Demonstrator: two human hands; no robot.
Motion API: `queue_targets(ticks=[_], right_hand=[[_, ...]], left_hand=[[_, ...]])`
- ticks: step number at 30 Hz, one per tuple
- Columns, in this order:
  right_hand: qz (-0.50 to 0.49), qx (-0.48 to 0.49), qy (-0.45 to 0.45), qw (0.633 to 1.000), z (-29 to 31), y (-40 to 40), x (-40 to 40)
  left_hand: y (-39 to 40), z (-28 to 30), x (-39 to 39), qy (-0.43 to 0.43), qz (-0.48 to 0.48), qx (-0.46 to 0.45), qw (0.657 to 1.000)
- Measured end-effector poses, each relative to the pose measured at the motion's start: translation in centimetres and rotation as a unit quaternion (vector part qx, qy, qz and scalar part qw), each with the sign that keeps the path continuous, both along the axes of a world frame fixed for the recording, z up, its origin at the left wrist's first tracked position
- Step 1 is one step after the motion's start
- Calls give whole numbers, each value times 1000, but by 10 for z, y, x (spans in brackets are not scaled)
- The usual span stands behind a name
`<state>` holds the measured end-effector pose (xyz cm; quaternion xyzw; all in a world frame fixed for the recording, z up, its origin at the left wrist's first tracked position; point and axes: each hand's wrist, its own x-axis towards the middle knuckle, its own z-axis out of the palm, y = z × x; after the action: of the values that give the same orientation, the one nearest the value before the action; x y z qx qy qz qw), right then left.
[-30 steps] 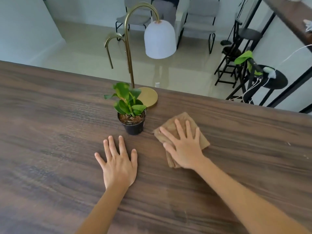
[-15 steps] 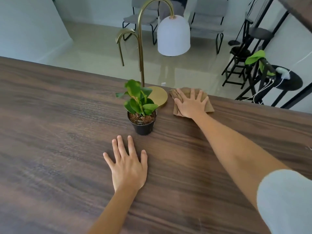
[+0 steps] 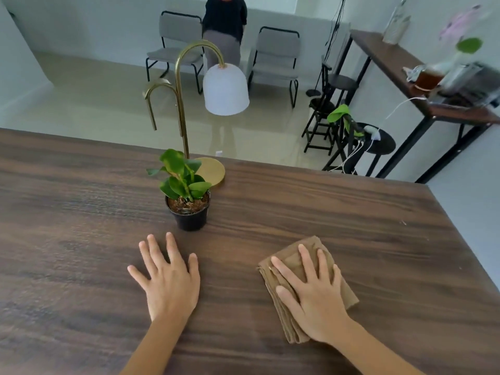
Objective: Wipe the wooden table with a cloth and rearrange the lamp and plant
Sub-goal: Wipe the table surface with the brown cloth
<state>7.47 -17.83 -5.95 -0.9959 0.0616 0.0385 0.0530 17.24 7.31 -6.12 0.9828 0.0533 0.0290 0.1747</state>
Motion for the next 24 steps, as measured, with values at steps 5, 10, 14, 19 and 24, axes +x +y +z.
queue_targets(ticks=[5, 10, 14, 19, 24], right_hand=[[-11, 41, 10, 999, -1, 5, 169], [50, 65, 5, 997, 2, -28, 237], [-42, 65, -15, 997, -1, -153, 222], [-237, 32, 0, 971, -2, -351, 156], [-243, 26, 4, 970, -3, -363, 106]], left_hand=[[-34, 27, -11, -249, -182, -115, 944], [-136, 39, 27, -154, -211, -162, 952], [-201, 14, 47, 1, -183, -82, 980], [-224, -12, 48, 25, -152, 64, 986], [-225, -9, 46, 37, -148, 84, 985]])
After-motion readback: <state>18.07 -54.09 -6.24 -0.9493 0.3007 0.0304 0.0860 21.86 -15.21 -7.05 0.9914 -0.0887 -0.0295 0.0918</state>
